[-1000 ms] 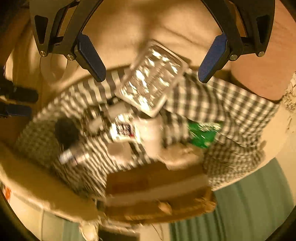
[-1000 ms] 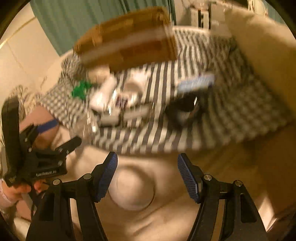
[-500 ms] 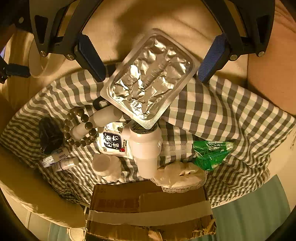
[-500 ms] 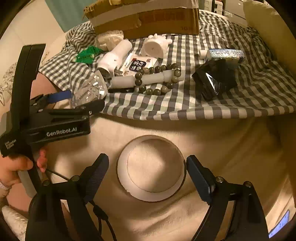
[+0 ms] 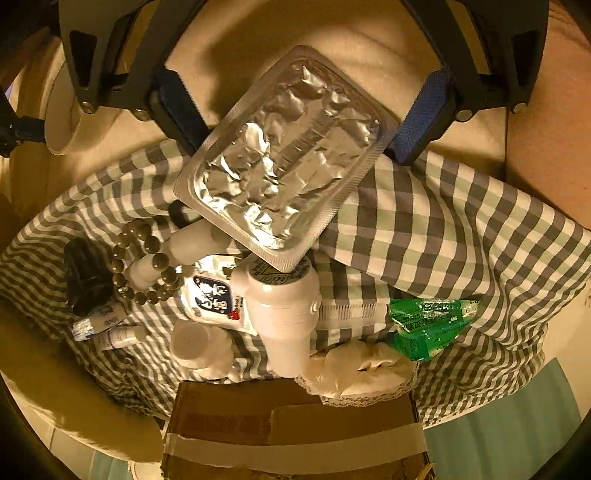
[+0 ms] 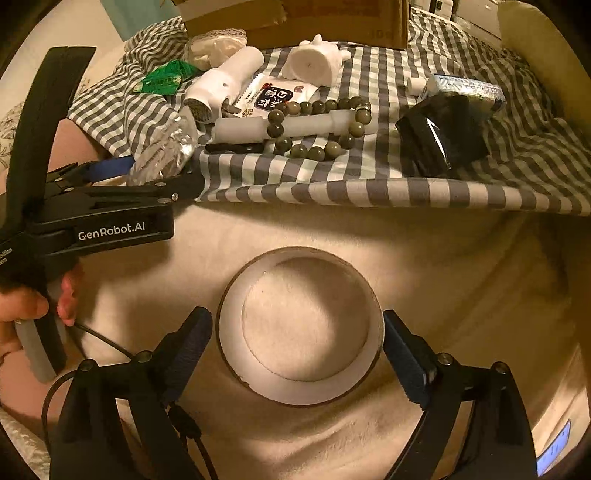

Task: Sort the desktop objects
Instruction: 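Grasp the foil blister pack with the left tool while the right tool grasps the tape roll, then carry the blister pack and tape roll into the cardboard box and release both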

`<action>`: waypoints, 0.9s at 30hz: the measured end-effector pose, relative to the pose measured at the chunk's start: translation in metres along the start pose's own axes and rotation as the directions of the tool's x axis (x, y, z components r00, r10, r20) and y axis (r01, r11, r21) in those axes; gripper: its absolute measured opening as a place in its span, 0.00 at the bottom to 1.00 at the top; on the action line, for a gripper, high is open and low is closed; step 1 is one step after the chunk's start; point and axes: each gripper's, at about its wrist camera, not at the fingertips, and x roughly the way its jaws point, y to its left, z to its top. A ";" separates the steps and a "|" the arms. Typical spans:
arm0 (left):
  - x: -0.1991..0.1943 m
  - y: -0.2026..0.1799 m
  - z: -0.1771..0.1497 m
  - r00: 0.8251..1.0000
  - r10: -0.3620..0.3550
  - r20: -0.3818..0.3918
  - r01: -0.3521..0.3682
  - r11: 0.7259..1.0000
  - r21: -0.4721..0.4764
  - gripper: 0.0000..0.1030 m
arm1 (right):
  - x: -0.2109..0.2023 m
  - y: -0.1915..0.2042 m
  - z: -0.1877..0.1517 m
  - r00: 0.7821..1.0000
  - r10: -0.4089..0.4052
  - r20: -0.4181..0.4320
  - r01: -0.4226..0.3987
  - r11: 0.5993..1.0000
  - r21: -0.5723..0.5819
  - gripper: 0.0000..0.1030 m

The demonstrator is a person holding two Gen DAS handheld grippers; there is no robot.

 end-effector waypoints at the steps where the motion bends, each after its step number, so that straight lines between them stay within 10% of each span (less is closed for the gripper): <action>1: -0.002 -0.001 0.000 1.000 -0.005 0.009 0.004 1.000 0.006 0.91 | 0.000 0.000 0.000 1.000 0.000 0.004 0.000 1.000 -0.002 0.85; 9: -0.010 -0.009 -0.002 0.998 -0.055 0.022 0.054 0.997 0.059 0.72 | -0.004 -0.001 -0.004 1.000 -0.006 0.013 0.006 1.000 -0.011 0.82; 27: -0.050 -0.019 0.002 0.989 -0.115 0.096 0.110 0.992 0.059 0.69 | -0.035 0.012 -0.001 0.993 0.008 0.119 -0.001 0.998 -0.056 0.82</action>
